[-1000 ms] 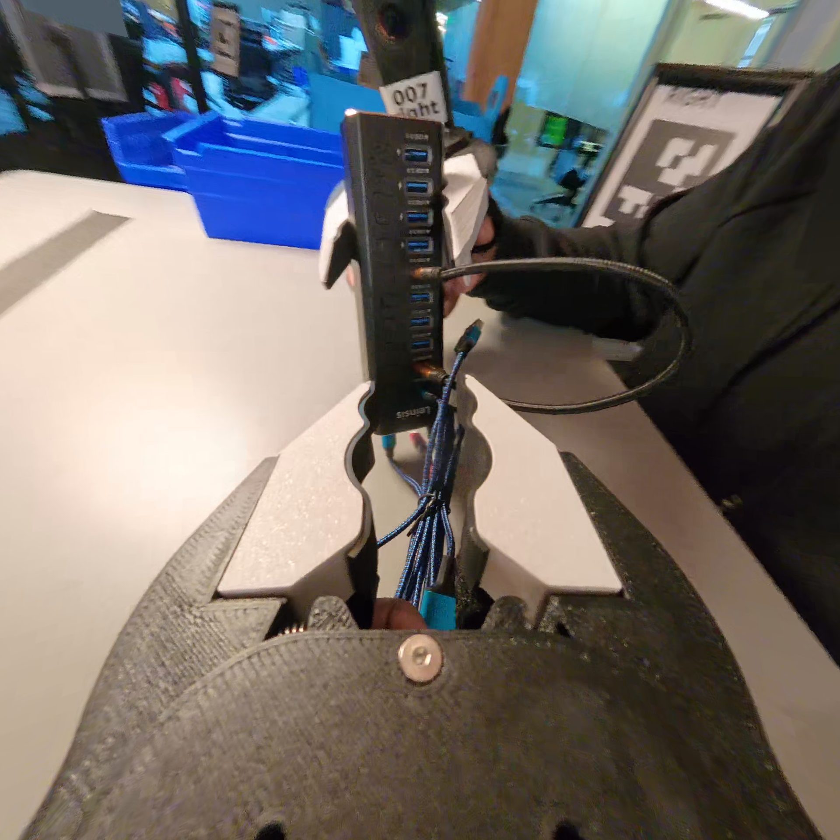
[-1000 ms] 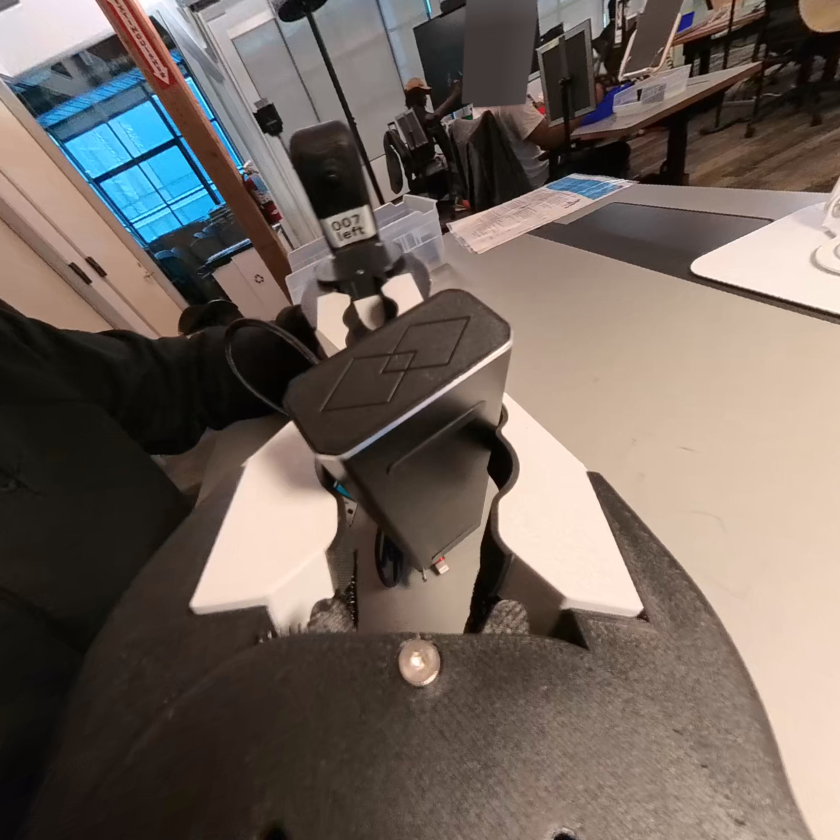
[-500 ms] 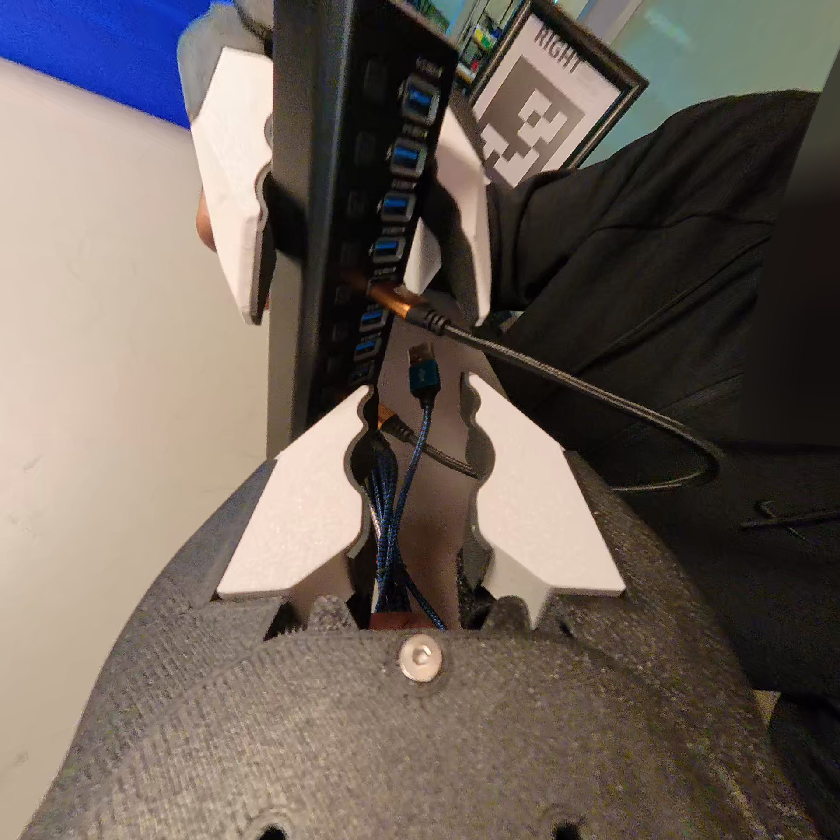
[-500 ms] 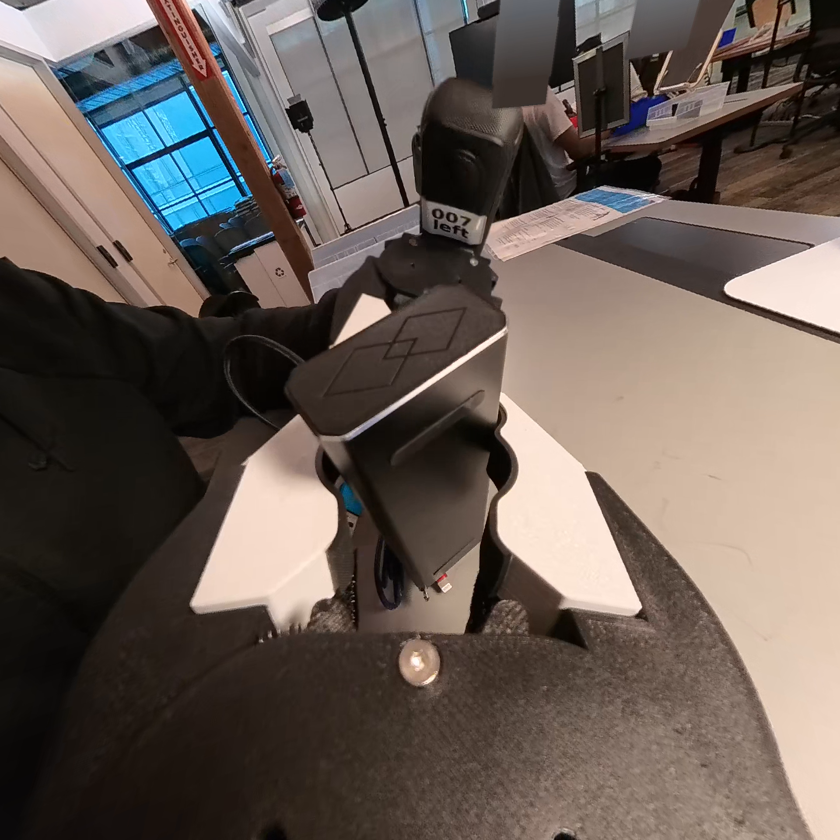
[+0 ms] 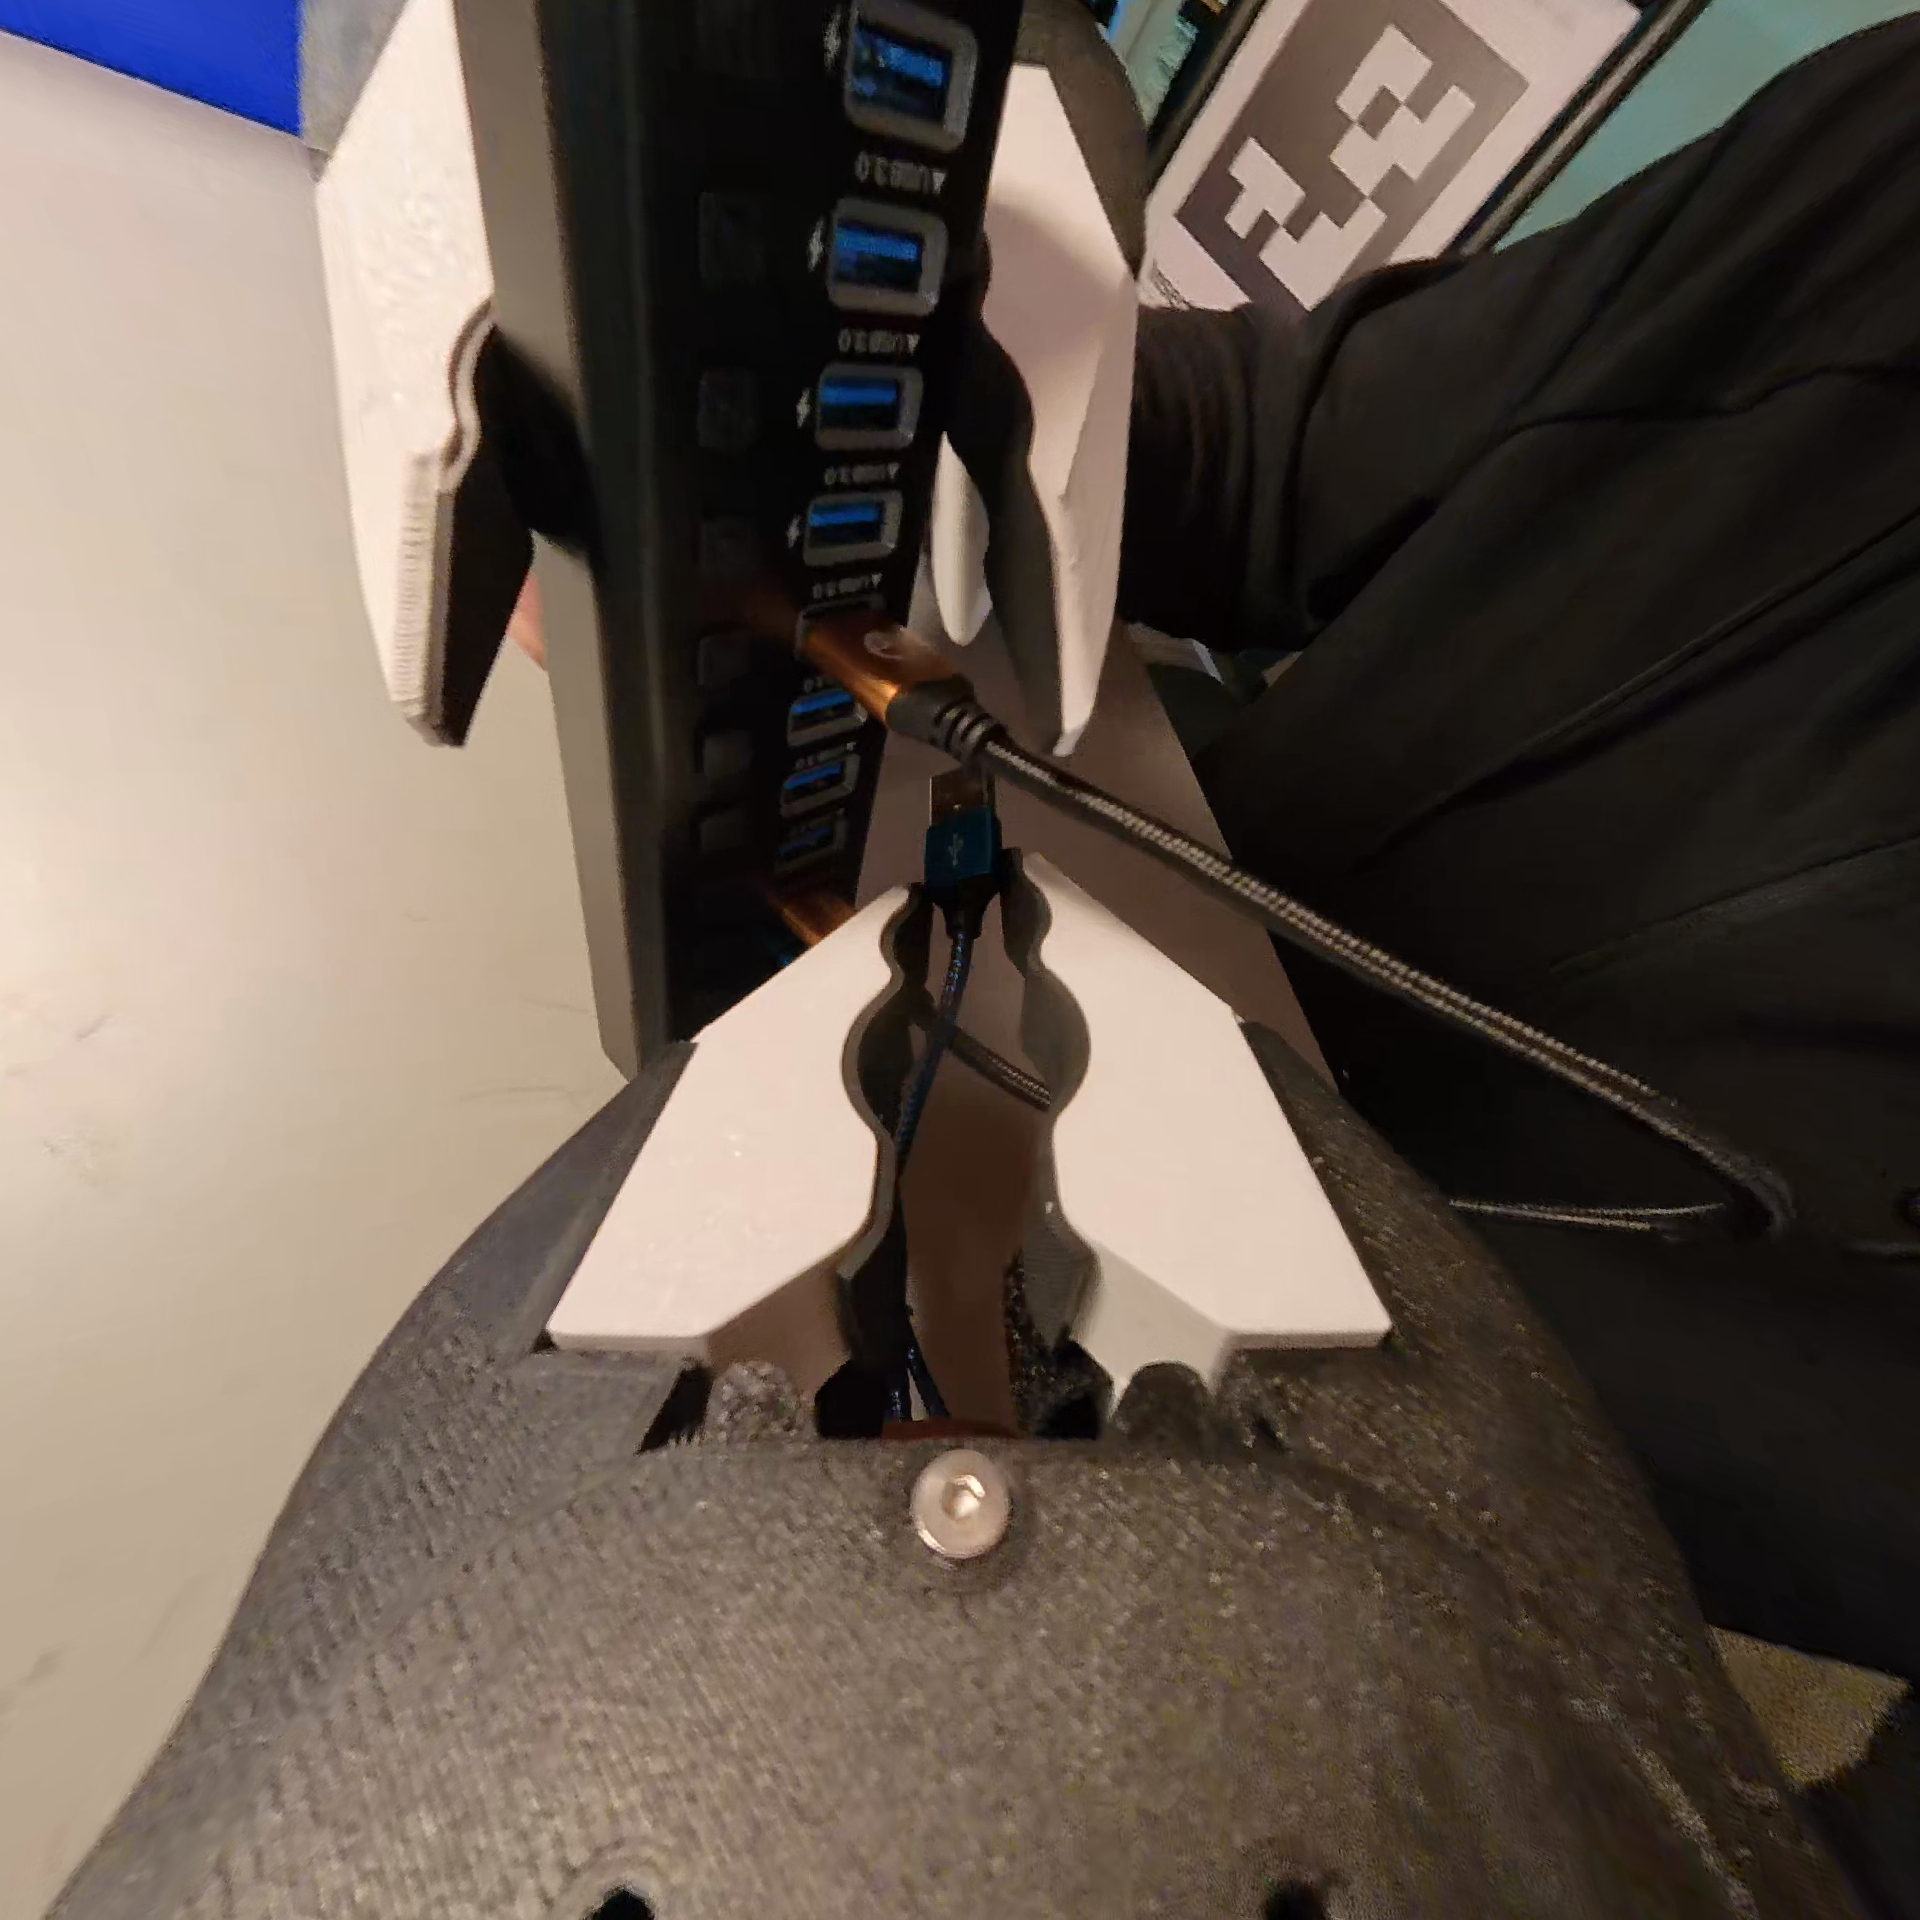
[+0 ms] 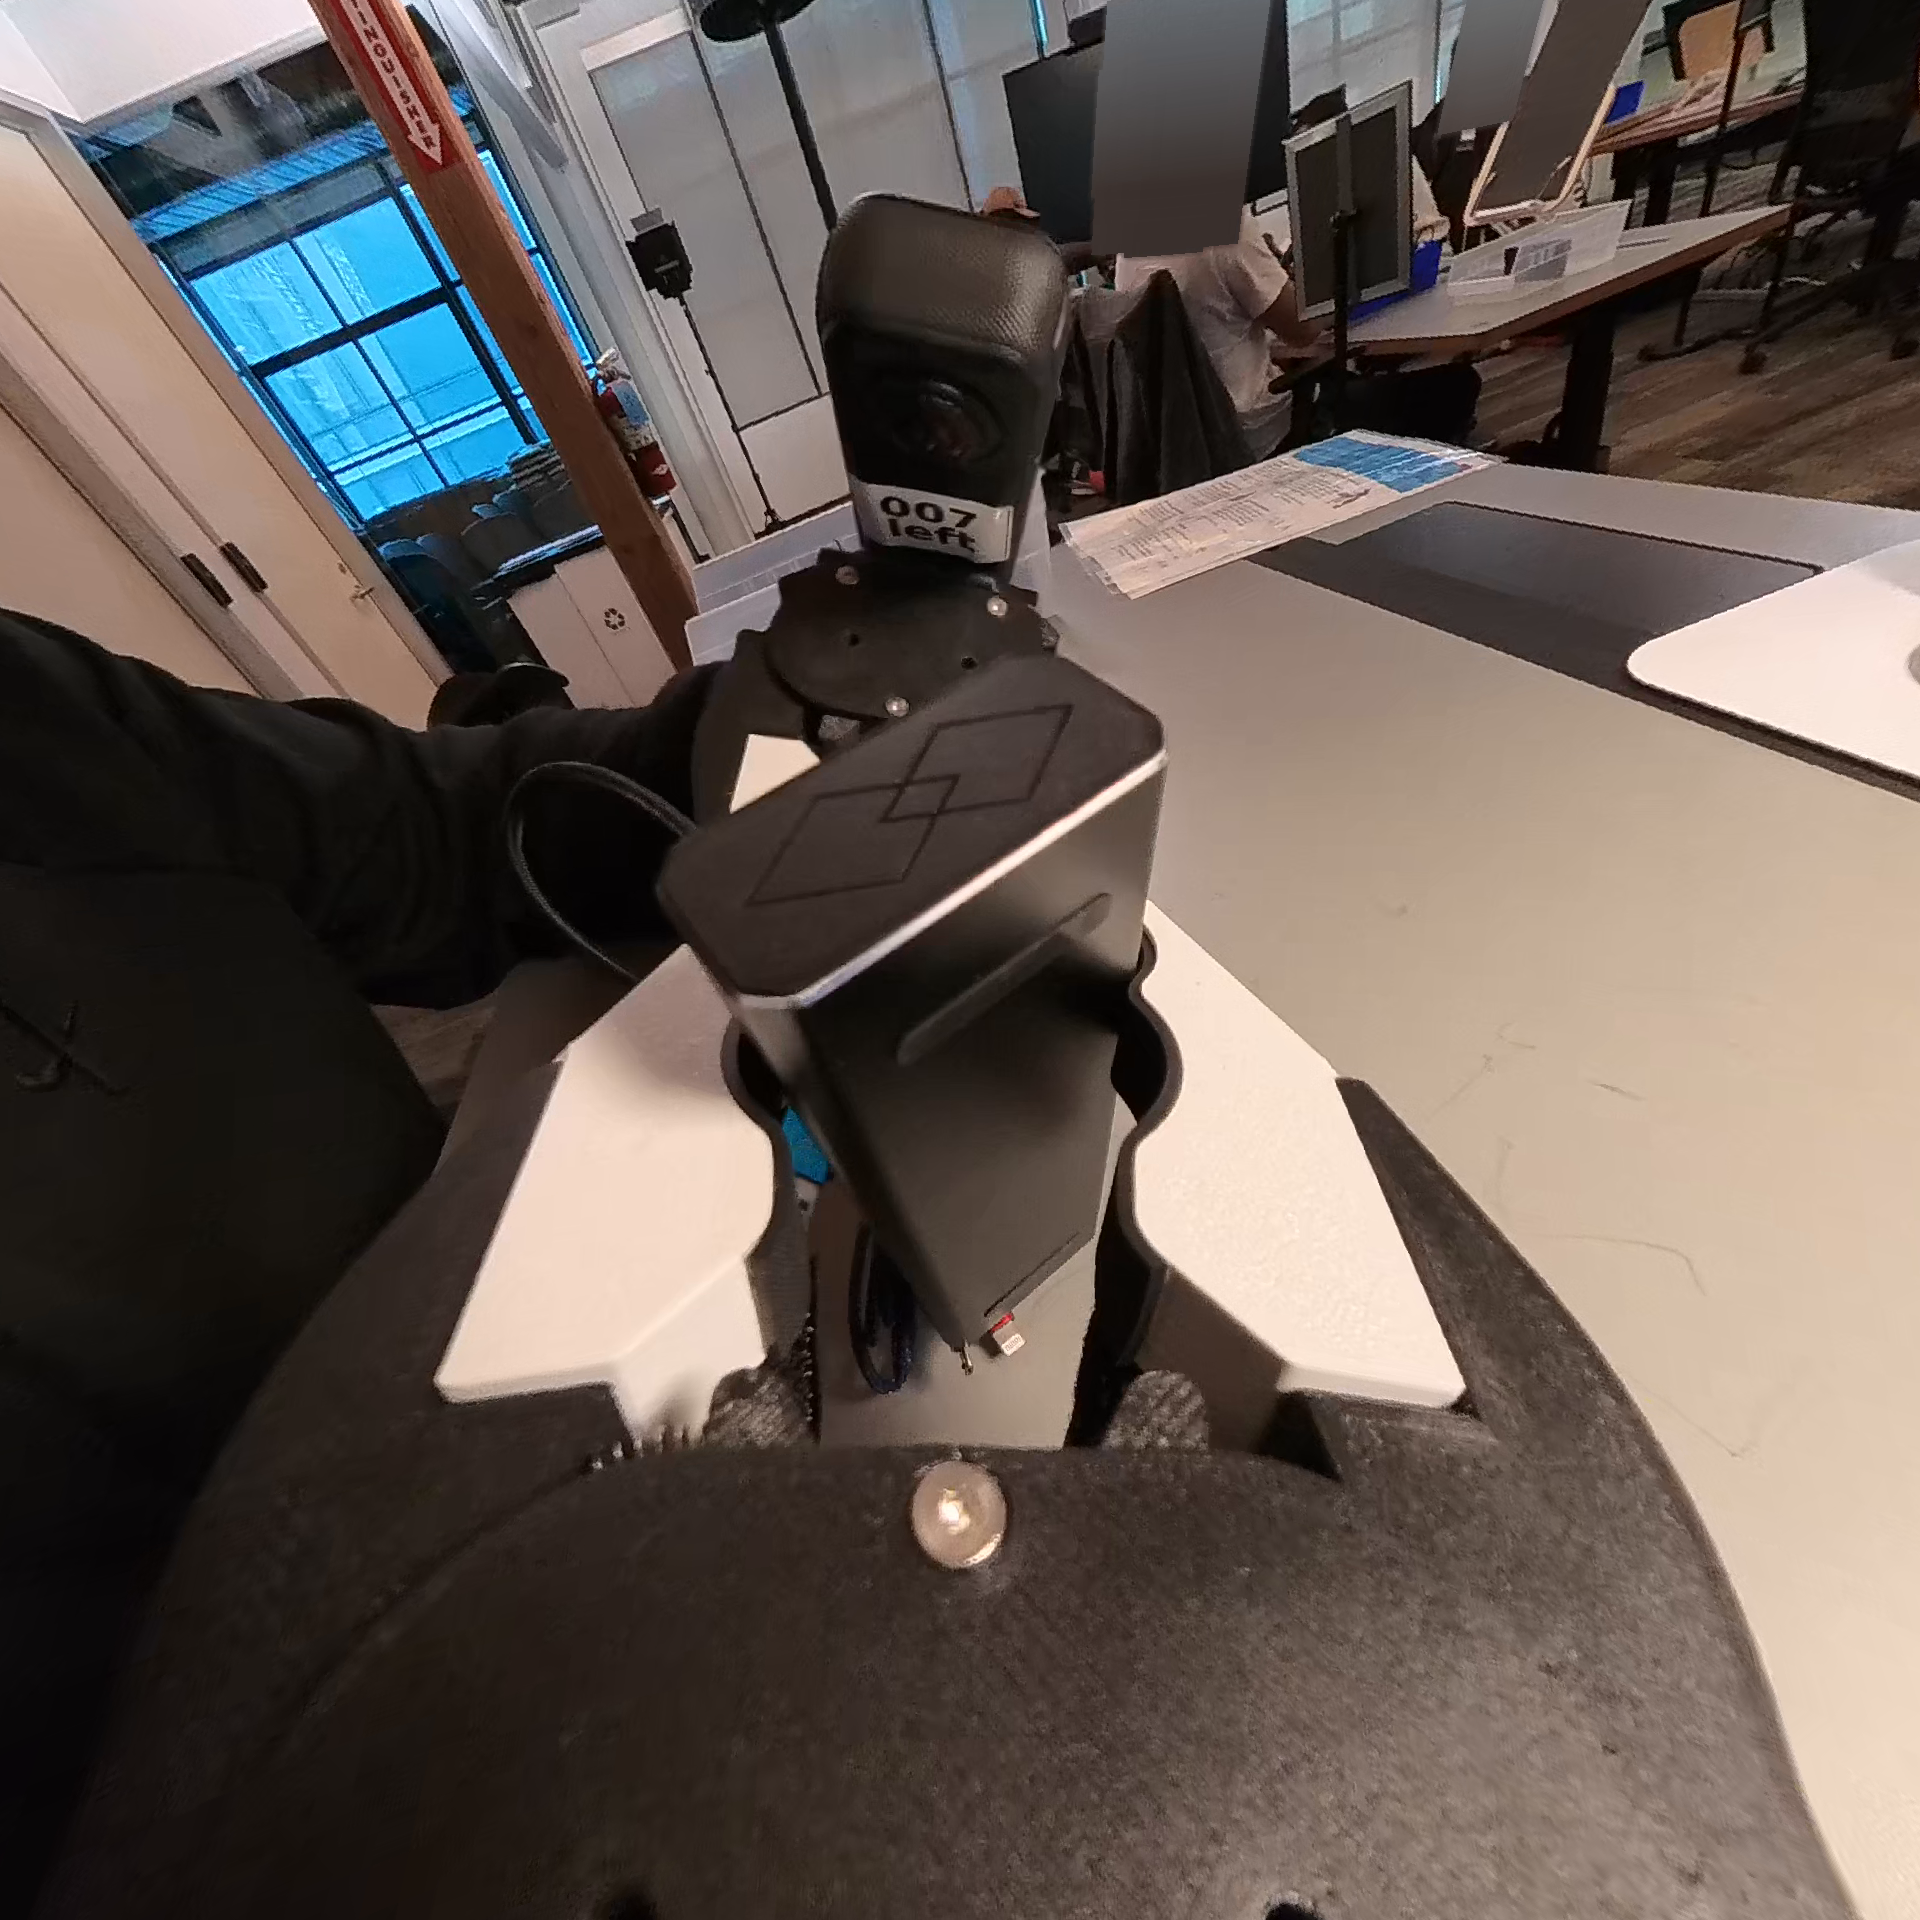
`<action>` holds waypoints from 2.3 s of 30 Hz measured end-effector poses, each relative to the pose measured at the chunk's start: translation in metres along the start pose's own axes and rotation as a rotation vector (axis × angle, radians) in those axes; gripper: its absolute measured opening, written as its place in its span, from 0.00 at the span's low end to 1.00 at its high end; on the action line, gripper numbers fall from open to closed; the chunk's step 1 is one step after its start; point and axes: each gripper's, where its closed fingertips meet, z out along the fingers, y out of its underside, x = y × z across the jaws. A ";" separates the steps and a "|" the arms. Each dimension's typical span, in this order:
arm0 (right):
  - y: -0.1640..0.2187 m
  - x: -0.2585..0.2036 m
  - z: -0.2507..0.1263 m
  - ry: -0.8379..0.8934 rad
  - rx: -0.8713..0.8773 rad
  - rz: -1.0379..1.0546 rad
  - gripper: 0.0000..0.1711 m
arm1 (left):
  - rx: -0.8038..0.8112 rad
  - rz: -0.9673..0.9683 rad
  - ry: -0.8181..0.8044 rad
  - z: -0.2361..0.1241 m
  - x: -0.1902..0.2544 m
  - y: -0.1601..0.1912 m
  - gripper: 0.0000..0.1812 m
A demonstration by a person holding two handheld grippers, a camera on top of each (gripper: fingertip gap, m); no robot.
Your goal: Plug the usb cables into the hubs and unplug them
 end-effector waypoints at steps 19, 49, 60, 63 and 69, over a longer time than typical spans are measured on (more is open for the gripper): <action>0.044 -0.014 -0.015 -0.141 -0.315 -0.166 0.51 | 0.261 0.297 -0.351 -0.004 -0.033 -0.001 0.08; 0.124 0.048 -0.109 0.295 -0.575 -0.188 0.34 | 0.001 0.730 -0.769 0.000 -0.041 0.001 0.09; 0.088 0.022 -0.085 0.279 -0.456 -0.107 0.15 | -0.182 0.893 -1.033 -0.015 -0.047 0.010 0.09; 0.067 0.015 -0.076 0.283 -0.390 -0.051 0.15 | -0.232 0.956 -1.094 -0.022 -0.048 0.010 0.09; 0.039 0.015 -0.056 0.380 -0.309 0.083 0.15 | -0.438 1.136 -1.226 -0.032 -0.048 0.015 0.09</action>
